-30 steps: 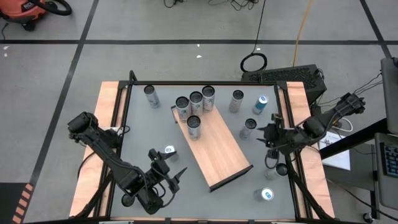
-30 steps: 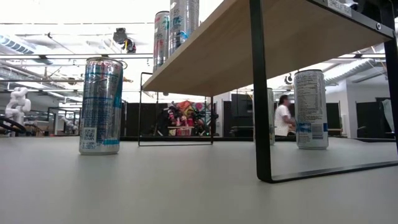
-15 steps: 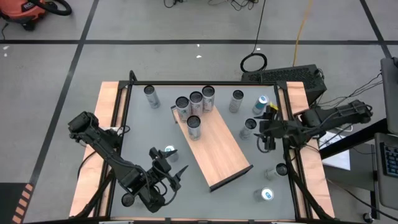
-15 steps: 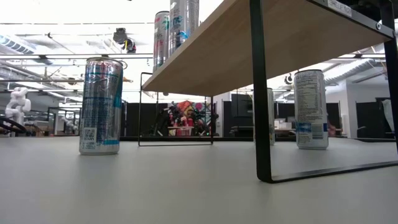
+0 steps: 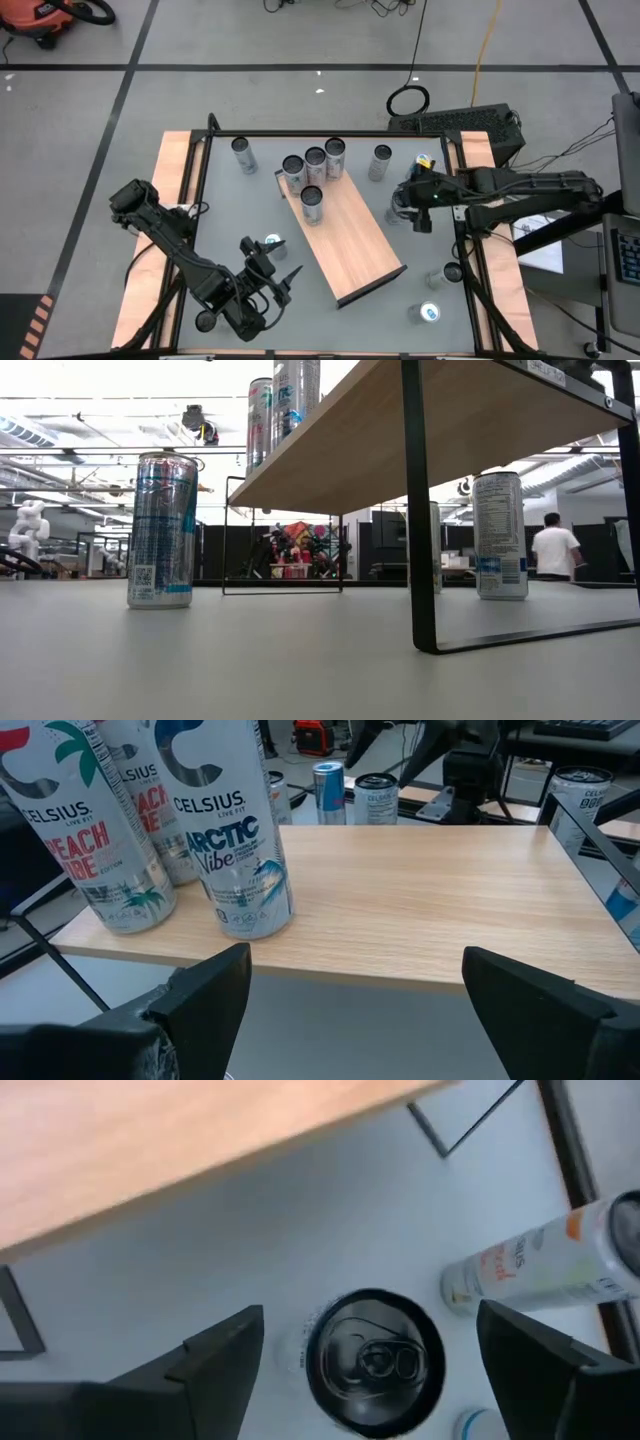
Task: Place canned beverage on shelf
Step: Put the right white-blue soda can on the shelf aligned with the other white-blue soda can
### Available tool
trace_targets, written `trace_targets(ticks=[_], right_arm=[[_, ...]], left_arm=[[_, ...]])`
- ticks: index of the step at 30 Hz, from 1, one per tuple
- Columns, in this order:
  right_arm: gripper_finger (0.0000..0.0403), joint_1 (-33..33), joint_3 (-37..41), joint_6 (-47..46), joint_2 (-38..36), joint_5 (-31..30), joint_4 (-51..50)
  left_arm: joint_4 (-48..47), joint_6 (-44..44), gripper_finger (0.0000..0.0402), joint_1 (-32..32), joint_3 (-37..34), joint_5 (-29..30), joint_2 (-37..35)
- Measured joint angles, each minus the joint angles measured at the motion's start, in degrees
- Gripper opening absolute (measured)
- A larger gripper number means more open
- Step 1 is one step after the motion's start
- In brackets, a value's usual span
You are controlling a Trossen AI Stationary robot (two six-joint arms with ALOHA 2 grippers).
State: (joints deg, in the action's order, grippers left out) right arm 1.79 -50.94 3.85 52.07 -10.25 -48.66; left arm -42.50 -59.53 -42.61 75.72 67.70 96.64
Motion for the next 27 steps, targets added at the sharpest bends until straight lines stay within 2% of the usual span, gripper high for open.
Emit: trace_targets(ticks=[16,22,27], right_arm=[[0.0298,8.4,0.0,3.1,8.0,4.8,-2.0],[0.0269,9.3,0.1,3.4,9.7,9.2,-3.4],[0.0231,9.3,0.1,3.4,10.3,9.2,-3.6]], left_arm=[[0.0,0.3,0.0356,0.0,0.0,0.0,0.0],[0.0,0.3,0.0356,0.0,0.0,0.0,0.0],[0.0,0.3,0.0356,0.0,0.0,0.0,0.0]])
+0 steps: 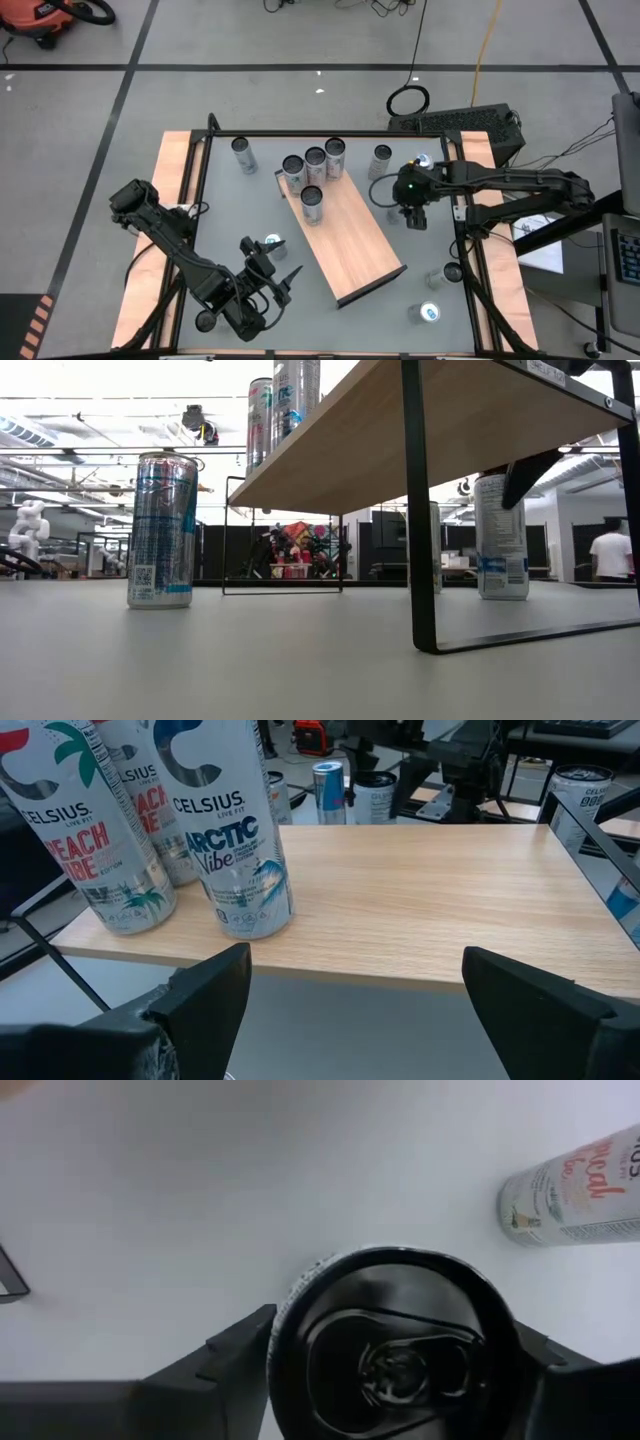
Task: Place canned beverage on shelf
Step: Put the right white-blue soda can on the shelf aligned with the other white-blue soda can
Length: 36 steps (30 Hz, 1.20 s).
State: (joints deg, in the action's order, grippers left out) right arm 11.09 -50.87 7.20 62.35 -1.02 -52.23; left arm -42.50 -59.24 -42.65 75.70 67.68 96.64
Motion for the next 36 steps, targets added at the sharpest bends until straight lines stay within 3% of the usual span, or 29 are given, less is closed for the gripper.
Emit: trace_targets(ticks=[5,11,24,36], right_arm=[[0.0208,0.0,0.0,0.1,-0.1,0.0,0.0],[0.0218,0.0,-2.1,-1.8,0.0,-0.3,-3.4],[0.0213,-4.4,-18.5,-3.5,-0.2,-0.4,-15.1],[0.0212,-12.7,-31.1,-0.9,-0.2,-0.4,-17.6]], left_arm=[[0.0,0.0,0.0356,0.0,0.0,0.0,0.0],[0.2,-0.3,0.0356,0.0,0.0,0.0,0.0],[3.6,-0.2,0.0356,0.9,0.0,0.8,0.0],[4.7,0.0,0.0356,2.0,0.0,1.4,0.0]])
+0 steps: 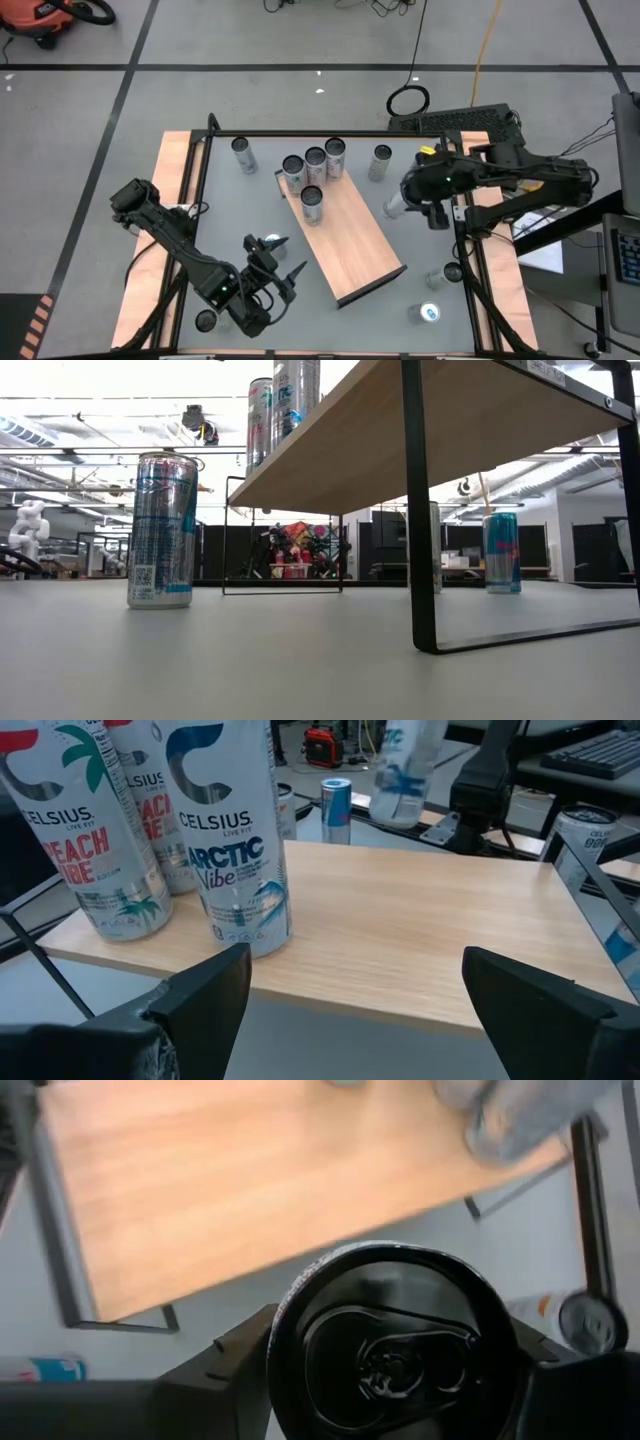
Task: Place canned beverage on shelf
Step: Put the right white-blue soda can on the shelf aligned with the other white-blue soda can
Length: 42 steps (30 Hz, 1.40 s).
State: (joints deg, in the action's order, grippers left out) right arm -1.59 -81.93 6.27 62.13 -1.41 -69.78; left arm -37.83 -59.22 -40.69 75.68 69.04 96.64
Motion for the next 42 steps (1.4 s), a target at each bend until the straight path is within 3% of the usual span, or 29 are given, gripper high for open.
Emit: trace_targets(ticks=[11,30,37,42], right_arm=[[0.0212,-7.2,-1.2,11.6,0.1,0.0,1.8],[0.0212,-20.4,-1.2,30.8,1.4,2.0,16.2],[0.0212,-23.6,-1.2,37.4,5.9,4.7,20.7],[0.0212,-24.5,-1.2,40.1,9.2,4.4,23.9]], left_arm=[[4.4,3.1,0.0356,1.7,0.0,0.0,0.0],[27.9,23.4,0.0356,3.2,0.0,-4.0,3.7],[40.3,34.8,0.0356,5.3,0.0,-11.6,5.2],[43.5,37.9,0.0356,6.8,0.0,-17.8,6.1]])
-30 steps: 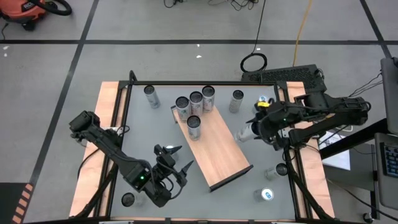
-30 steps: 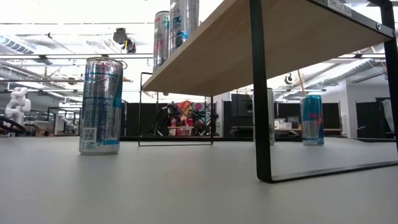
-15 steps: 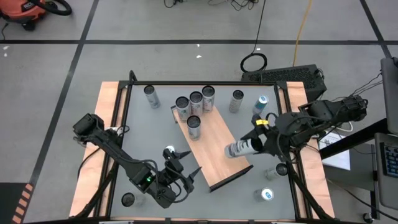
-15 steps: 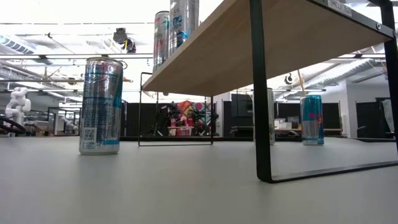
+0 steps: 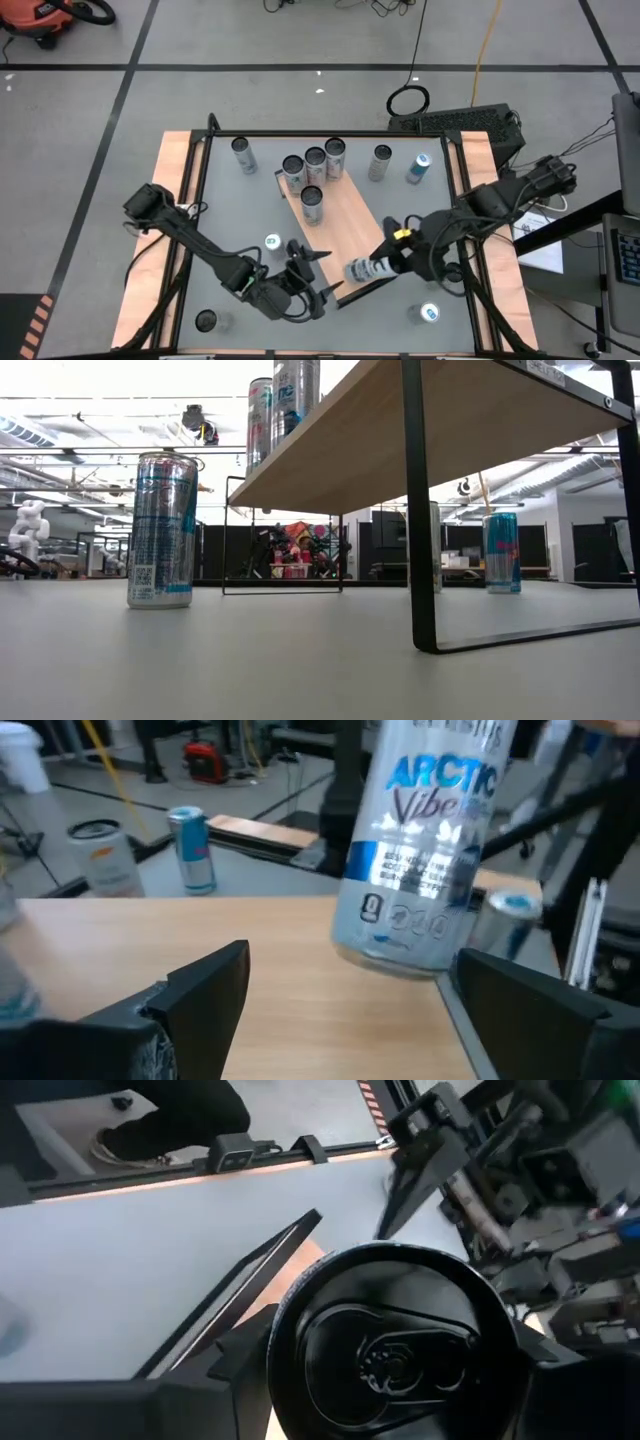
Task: Place canned beverage on shelf
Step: Put the right white-blue soda can on the shelf aligned with the other white-blue soda can
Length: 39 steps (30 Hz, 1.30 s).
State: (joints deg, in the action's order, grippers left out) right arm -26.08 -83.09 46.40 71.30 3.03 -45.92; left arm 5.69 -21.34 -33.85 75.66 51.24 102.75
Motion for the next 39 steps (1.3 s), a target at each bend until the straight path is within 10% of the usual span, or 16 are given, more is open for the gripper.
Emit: trace_targets(ticks=[27,39], right_arm=[[0.0212,-0.3,0.0,10.5,6.1,-0.2,8.5],[0.0212,-0.1,0.0,9.4,6.1,-0.2,8.3]], left_arm=[[-0.1,3.8,0.0353,1.3,0.0,-10.3,0.4],[-0.4,4.1,0.0251,1.5,0.0,-10.7,0.9]])
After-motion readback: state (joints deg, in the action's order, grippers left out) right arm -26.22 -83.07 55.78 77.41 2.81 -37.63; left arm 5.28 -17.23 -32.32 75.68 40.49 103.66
